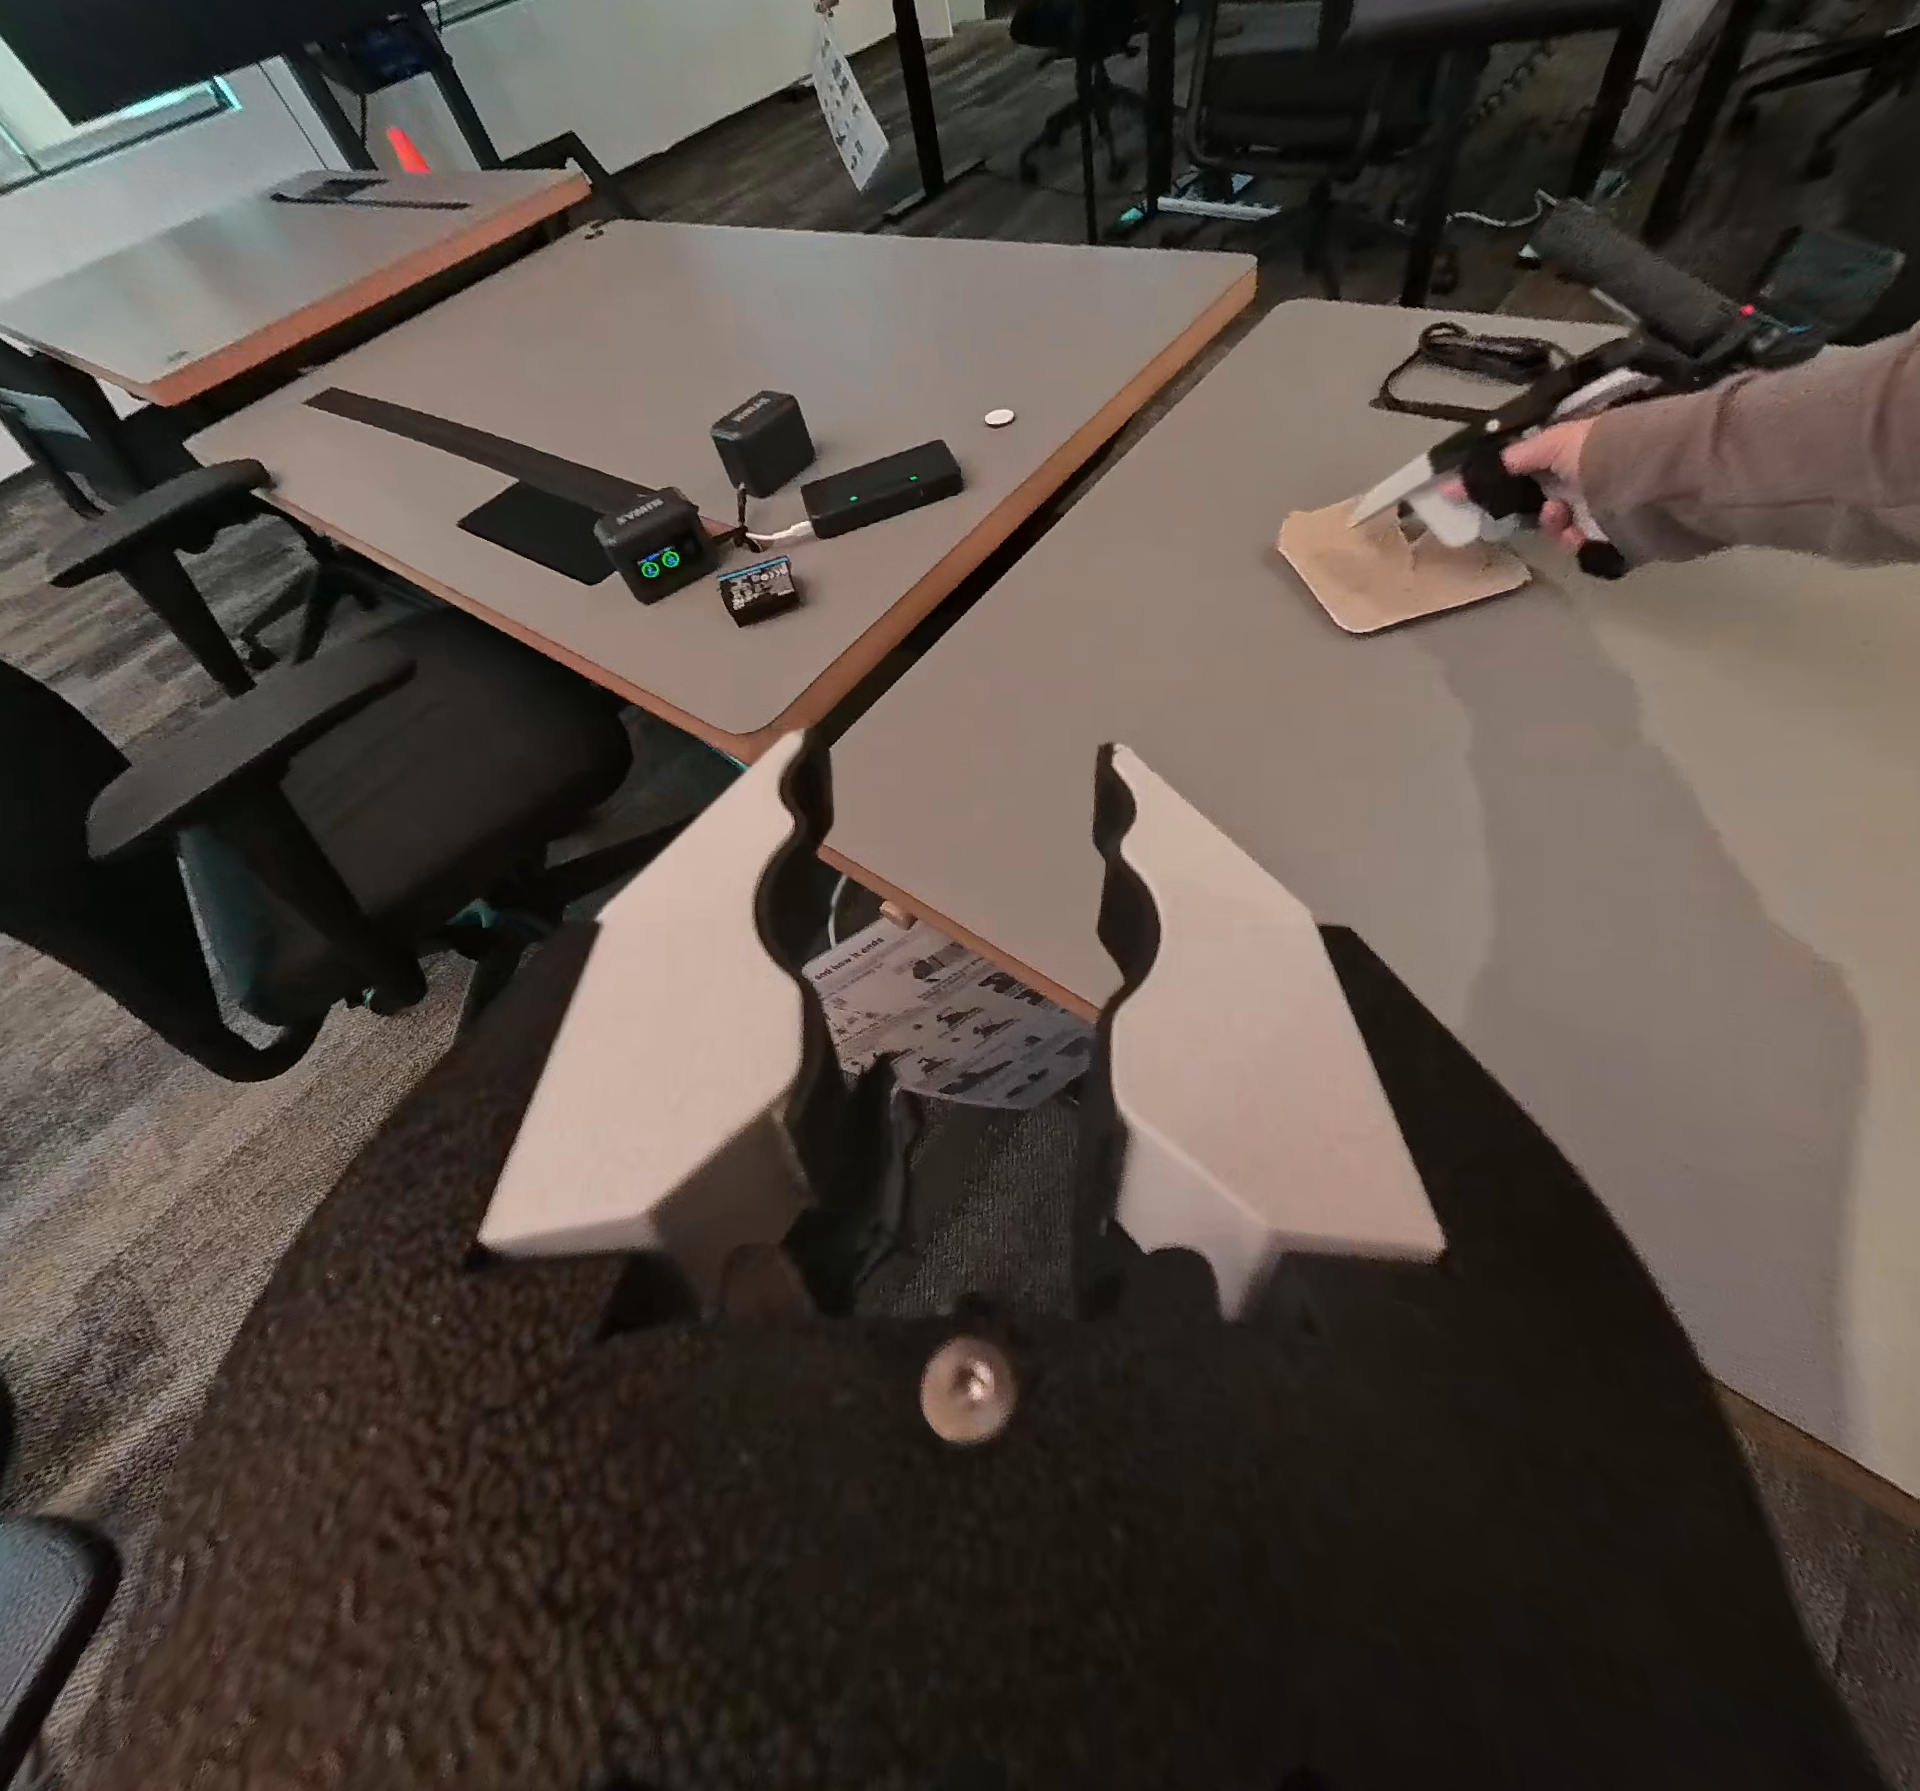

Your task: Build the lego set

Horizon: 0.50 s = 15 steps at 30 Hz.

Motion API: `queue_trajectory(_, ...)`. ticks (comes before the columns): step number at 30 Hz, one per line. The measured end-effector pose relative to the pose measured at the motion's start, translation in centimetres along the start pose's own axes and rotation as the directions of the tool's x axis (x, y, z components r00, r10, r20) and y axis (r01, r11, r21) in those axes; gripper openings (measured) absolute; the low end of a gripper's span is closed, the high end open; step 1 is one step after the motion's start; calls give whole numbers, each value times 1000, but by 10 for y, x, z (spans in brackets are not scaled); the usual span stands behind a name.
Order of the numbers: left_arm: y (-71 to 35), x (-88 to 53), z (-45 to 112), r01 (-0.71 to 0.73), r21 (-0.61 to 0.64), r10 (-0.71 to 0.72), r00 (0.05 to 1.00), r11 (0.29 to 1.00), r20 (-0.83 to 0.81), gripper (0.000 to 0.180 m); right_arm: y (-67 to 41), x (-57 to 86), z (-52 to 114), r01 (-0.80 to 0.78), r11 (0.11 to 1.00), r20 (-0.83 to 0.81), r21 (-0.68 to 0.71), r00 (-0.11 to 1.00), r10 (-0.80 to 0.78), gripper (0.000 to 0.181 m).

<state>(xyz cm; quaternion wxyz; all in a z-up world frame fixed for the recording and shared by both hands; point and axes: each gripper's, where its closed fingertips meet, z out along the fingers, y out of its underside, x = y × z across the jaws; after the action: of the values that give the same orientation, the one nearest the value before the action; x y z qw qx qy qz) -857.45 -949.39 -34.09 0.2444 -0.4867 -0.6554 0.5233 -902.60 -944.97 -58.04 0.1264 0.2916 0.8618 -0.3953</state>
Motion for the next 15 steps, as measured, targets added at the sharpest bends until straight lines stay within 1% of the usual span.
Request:
queue_trajectory(3, 3, 4, 10, -17, -11, 16, 1000, 1000, -19, 47, 10, -6, 7, 39, 995, 18, -96, 999, -37, 43)
queue_trajectory(4, 4, 8, 14, -7, -13, 7, 999, 1000, -32, 47, 14, -8, 12, 41, 992, 25, -123, 999, -38, 31)
queue_trajectory(5, 6, 11, 18, 4, -16, -5, 999, 1000, -46, 47, 19, -12, 15, 39, 988, 39, -151, 999, -34, 13)
queue_trajectory(6, 8, 13, 22, 14, -22, -15, 998, 1000, -59, 47, 23, -16, 17, 30, 986, 59, -164, 998, -20, 2)
queue_trajectory(8, 9, 18, 27, 10, -34, -12, 997, 999, -81, 47, 20, -22, 16, -1, 993, 61, -120, 998, 8, 0)
queue_trajectory(10, 4, 22, 26, -12, -23, 10, 995, 1000, -100, 46, 17, -36, 7, 13, 997, 80, -72, 997, -7, 0)
queue_trajectory(12, -4, 26, 24, -17, -2, 16, 992, 1000, -125, 45, 15, -52, -11, 65, 998, 94, -21, 994, -63, 0)
queue_trajectory(15, -15, 32, 16, 15, 38, -9, 987, 999, -160, 44, 9, -82, -61, 128, 987, 116, 96, 983, -139, 0)
